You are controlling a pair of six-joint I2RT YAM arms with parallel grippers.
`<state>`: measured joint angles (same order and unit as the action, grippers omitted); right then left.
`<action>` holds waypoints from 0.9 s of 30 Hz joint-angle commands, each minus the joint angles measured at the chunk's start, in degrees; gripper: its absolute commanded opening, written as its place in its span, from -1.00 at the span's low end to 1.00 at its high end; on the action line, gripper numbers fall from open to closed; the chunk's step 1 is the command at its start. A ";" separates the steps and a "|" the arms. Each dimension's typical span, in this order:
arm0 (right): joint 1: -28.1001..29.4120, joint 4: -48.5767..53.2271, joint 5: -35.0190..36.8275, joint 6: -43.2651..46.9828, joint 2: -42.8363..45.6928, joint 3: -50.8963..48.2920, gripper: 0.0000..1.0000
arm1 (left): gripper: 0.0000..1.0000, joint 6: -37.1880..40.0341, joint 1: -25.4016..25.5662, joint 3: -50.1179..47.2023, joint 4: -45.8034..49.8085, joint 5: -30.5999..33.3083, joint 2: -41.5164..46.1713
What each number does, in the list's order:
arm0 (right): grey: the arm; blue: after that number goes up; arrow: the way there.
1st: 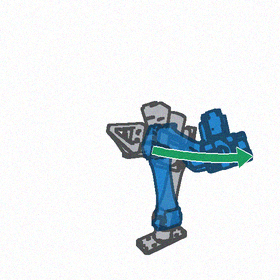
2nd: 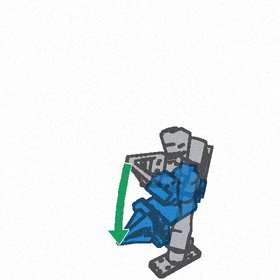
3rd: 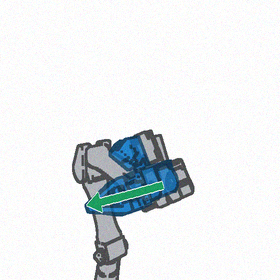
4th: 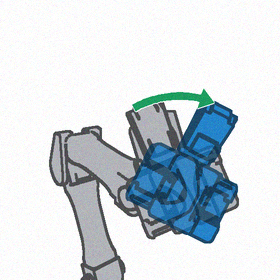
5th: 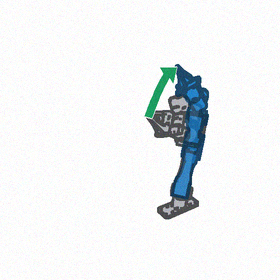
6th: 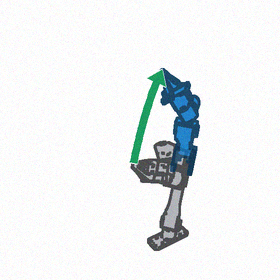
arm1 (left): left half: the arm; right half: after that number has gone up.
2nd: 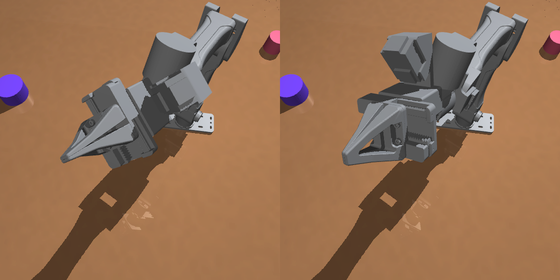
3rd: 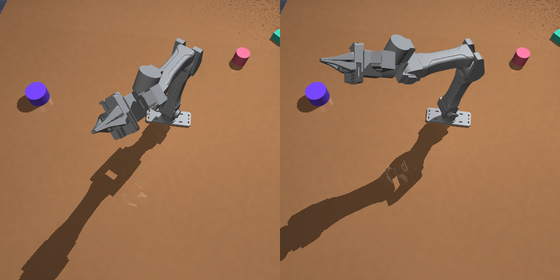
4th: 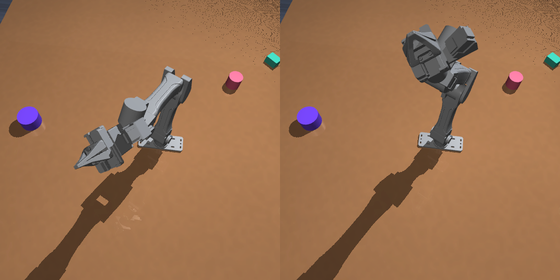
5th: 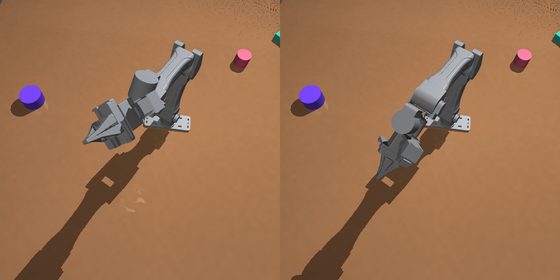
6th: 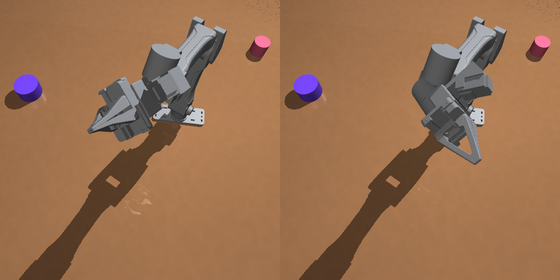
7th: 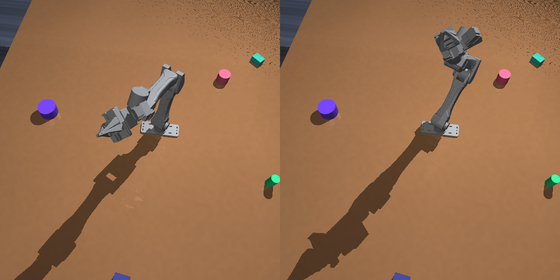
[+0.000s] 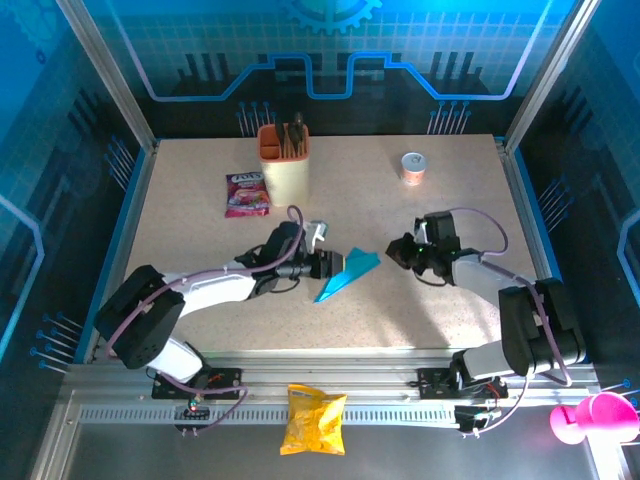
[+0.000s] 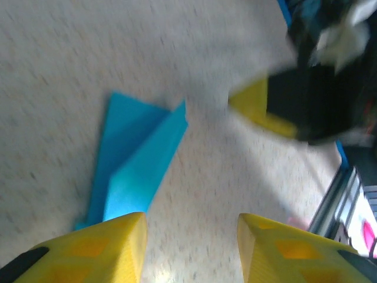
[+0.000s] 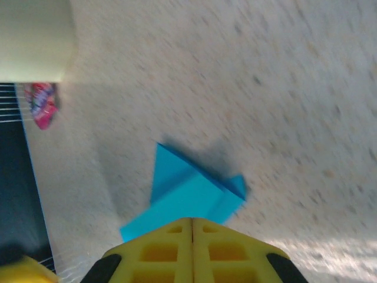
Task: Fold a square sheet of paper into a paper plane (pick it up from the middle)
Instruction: Fold the wing for the fifth time at the center of the table, then pick up the paper plane from the center of the table.
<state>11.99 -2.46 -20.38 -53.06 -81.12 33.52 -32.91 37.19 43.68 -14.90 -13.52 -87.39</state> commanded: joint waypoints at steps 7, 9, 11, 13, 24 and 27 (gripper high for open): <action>5.98 -11.84 -2.62 -4.75 -5.20 -6.10 -1.00 | -0.29 5.47 -5.87 13.35 15.60 -4.04 -14.48; 7.70 -14.60 -2.67 -5.67 -7.62 -6.19 -1.00 | -0.31 6.12 -5.81 15.05 17.42 -4.81 -16.88; 8.85 -17.92 -2.92 -7.01 -9.94 -6.62 -1.00 | -0.33 6.35 -5.82 15.49 18.09 -5.48 -18.36; 9.41 -21.30 -3.28 -8.42 -12.36 -7.23 -1.00 | -0.34 6.27 -5.60 14.97 17.61 -6.78 -18.95; 9.72 -29.08 -3.92 -10.79 -18.69 -9.65 -1.00 | -0.36 6.46 -1.00 13.43 17.69 -9.04 -19.76; 9.80 -28.90 -3.46 -10.51 -18.74 -10.05 -1.00 | -0.39 5.14 -0.58 12.31 15.81 -9.81 -18.60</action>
<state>20.18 -33.39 -26.00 -63.66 -96.18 25.04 -27.05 36.29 57.36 1.43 -21.02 -106.15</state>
